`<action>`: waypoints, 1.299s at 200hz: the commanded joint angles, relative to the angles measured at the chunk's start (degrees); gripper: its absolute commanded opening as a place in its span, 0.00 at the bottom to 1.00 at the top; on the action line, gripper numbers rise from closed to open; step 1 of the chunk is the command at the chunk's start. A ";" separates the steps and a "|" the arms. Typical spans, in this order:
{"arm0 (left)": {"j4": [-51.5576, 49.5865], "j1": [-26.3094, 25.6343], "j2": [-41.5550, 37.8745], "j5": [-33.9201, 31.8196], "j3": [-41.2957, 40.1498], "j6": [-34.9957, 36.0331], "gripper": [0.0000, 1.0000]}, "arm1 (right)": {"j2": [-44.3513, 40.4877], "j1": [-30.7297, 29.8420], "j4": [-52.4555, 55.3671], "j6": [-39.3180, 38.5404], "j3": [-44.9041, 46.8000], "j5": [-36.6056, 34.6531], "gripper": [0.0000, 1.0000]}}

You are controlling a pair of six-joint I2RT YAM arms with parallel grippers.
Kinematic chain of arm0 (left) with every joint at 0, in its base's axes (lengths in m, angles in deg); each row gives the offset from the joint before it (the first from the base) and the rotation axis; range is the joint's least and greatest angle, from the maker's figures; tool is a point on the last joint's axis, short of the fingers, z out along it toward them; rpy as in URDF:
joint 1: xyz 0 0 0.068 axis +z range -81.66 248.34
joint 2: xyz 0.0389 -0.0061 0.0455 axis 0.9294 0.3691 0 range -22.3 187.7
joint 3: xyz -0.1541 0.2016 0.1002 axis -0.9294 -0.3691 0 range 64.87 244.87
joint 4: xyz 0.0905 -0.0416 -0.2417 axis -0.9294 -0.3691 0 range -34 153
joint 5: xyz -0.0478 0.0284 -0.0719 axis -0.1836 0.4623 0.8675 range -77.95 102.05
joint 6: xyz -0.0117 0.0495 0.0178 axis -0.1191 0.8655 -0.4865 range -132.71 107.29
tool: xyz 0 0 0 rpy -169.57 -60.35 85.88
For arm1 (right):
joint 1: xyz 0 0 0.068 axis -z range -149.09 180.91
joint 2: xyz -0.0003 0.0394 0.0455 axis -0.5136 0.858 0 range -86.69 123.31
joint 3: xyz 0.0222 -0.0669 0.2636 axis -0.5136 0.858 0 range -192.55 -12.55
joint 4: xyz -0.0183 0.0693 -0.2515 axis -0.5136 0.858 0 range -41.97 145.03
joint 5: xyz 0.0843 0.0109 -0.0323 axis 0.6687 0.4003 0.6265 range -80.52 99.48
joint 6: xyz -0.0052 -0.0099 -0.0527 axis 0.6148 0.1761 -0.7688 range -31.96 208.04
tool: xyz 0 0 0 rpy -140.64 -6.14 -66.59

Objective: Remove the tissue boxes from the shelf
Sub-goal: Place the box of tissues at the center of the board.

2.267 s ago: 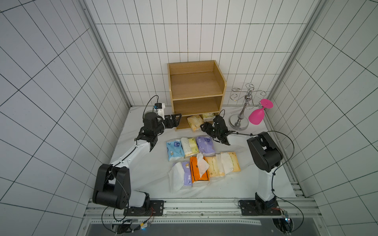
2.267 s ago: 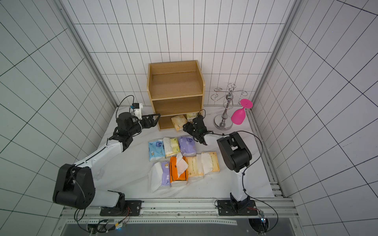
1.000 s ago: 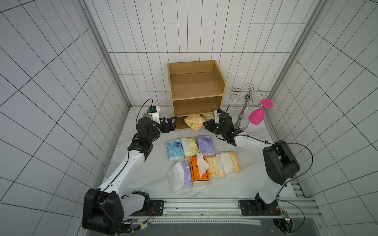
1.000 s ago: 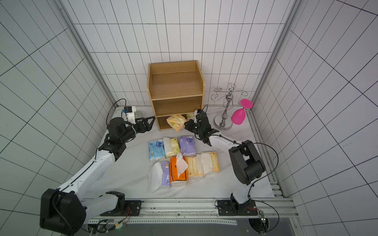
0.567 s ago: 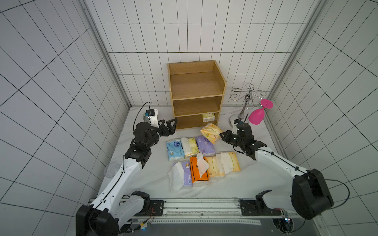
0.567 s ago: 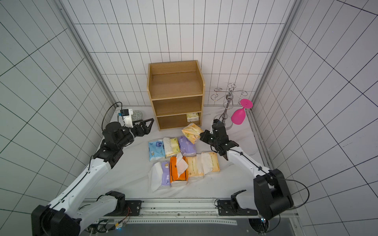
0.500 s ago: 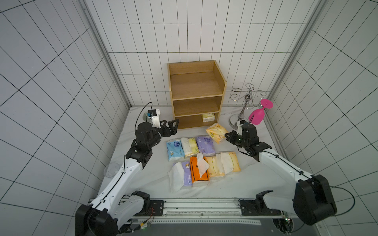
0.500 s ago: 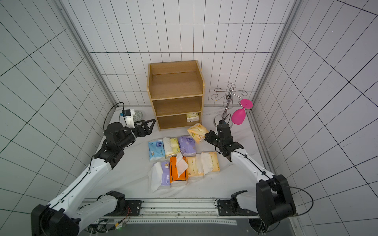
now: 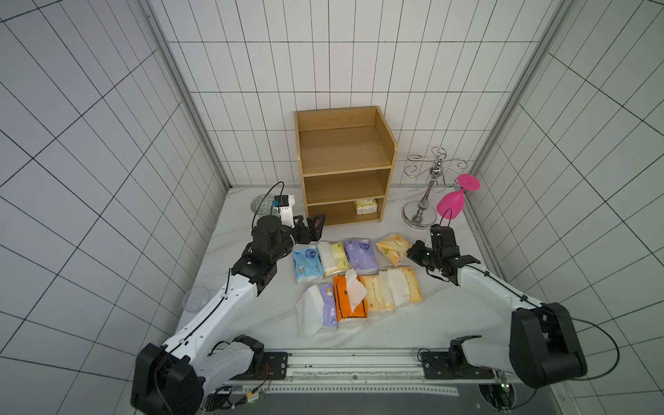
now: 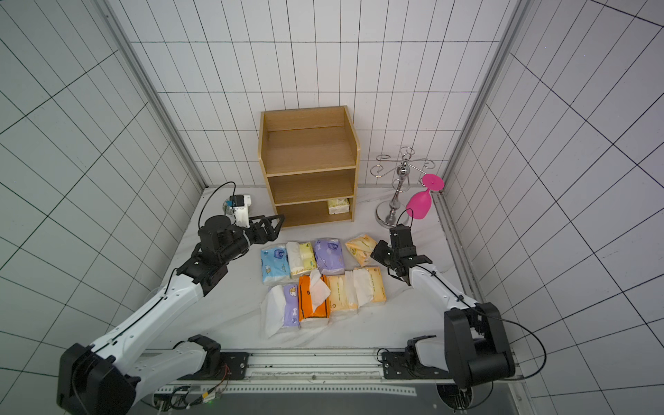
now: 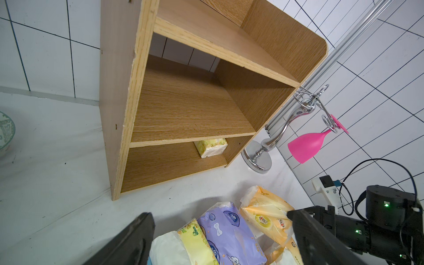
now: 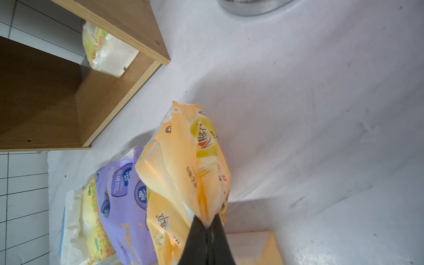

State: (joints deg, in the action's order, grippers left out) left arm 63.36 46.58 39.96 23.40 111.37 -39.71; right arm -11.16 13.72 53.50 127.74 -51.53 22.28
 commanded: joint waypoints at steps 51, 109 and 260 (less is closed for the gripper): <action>-0.20 -1.65 1.20 -1.84 2.10 1.21 0.98 | 2.41 0.32 -5.18 1.65 0.62 2.55 0.62; -0.19 -1.87 1.37 -1.77 2.04 1.25 0.98 | 1.86 3.41 1.41 -4.50 -4.54 0.11 0.63; -3.01 -1.59 4.36 -4.52 3.03 6.40 0.98 | 16.70 -5.96 -6.79 -0.98 -5.06 1.95 0.52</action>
State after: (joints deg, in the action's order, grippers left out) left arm 60.57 44.77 44.16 20.73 112.68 -34.62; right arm 9.32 8.78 47.95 123.57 -59.35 26.80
